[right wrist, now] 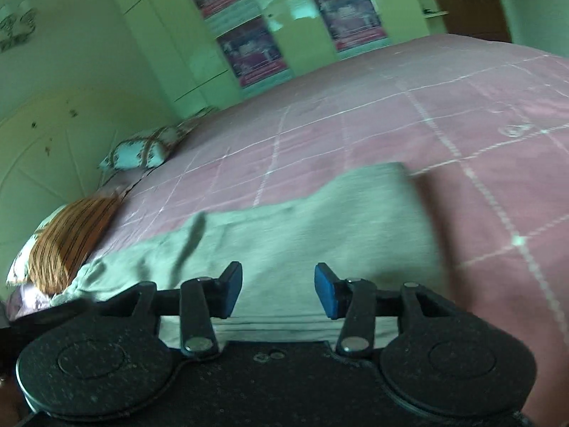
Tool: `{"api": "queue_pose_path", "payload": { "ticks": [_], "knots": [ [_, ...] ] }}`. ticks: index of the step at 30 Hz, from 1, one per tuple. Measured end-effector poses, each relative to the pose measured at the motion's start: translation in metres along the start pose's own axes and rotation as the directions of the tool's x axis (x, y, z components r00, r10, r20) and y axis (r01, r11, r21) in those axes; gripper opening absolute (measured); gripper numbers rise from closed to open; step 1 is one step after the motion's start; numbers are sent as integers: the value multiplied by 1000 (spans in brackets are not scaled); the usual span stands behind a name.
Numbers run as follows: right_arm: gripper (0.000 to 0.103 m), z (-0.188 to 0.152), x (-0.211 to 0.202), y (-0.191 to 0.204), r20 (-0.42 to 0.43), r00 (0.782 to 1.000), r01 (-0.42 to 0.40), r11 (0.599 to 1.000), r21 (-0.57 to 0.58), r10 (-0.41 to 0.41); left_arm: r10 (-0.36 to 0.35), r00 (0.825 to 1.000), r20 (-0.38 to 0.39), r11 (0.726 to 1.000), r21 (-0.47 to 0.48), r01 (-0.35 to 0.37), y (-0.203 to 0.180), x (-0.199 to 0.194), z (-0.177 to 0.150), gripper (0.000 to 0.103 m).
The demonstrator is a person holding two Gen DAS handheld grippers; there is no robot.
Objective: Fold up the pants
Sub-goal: 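Grasp the pants edge with the left tool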
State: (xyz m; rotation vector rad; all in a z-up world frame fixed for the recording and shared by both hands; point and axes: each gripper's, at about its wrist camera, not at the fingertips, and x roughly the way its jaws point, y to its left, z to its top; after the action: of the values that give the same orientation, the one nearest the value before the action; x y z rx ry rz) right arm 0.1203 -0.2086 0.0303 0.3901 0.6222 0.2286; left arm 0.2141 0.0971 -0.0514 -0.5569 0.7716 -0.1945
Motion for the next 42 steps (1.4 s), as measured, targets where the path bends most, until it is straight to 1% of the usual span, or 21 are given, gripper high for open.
{"api": "queue_pose_path", "payload": {
  "ticks": [10,12,13,14,15,18,20,22,23,24,25,26,28,30,32,34,35,36,38,40,42],
  "knots": [
    [41,-13,1,-23,5,1000,-20,998,57,20,3,1000,-13,997,-71,-4,-2,23,-5,56],
    [41,-12,4,-25,-2,1000,-12,998,53,12,16,1000,-9,997,-81,-16,0,25,-2,35],
    [41,-12,6,-26,-15,1000,-2,998,56,3,7,1000,-4,996,-91,-8,1,27,-2,32],
    [41,-12,9,-27,-27,1000,9,998,59,-8,3,1000,4,995,-96,-2,2,28,-2,21],
    [41,-13,11,-28,-31,999,14,998,61,-12,5,1000,15,996,-89,-3,1,27,-3,19],
    [39,-14,14,-29,-41,999,21,998,52,-19,14,997,72,999,-47,-10,-7,14,-8,17],
    [33,-12,11,-28,-33,999,8,999,43,-6,-1,986,167,1000,10,0,-18,-12,-14,17],
    [30,-11,3,-28,-2,1000,-25,999,39,25,32,977,212,998,48,-43,-21,-27,-23,17],
    [31,-13,2,-29,2,1000,-23,999,35,23,61,984,169,997,37,-68,-15,-21,-28,17],
    [30,-16,9,-32,-37,999,12,999,35,-10,82,991,104,996,17,-84,-6,-9,-33,18],
    [26,-20,18,-38,-89,996,28,999,46,-24,73,993,92,997,-2,-74,3,-2,-37,19],
    [26,-23,23,-42,-107,994,25,998,57,-19,60,993,104,998,-8,-60,6,-1,-38,19],
    [25,-20,18,-40,-89,996,21,998,54,-16,68,992,105,998,-4,-68,2,-3,-34,20],
    [28,-16,4,-35,-26,999,21,999,39,-20,70,989,131,997,13,-72,-4,-13,-31,20],
    [29,-10,-7,-31,40,999,10,1000,17,-10,83,976,200,994,46,-94,-13,-26,-27,20],
    [27,-10,2,-35,7,998,68,998,4,-68,117,965,235,989,60,-135,-20,-32,-24,20],
    [25,-12,15,-41,-64,989,133,991,-3,-133,117,963,243,988,65,-136,-22,-33,-19,20],
    [19,-13,23,-48,-107,984,145,989,-6,-145,137,958,253,984,78,-162,-25,-33,-13,20],
    [19,-3,16,-49,-69,991,114,994,4,-113,133,952,277,979,111,-169,-31,-38,-1,20],
    [22,10,9,-48,-10,995,97,995,-6,-97,98,957,274,979,146,-143,-40,-33,10,20],
    [20,24,17,-47,-2,995,101,995,-18,-101,63,969,238,981,165,-104,-49,-15,18,20]
  ]
}}
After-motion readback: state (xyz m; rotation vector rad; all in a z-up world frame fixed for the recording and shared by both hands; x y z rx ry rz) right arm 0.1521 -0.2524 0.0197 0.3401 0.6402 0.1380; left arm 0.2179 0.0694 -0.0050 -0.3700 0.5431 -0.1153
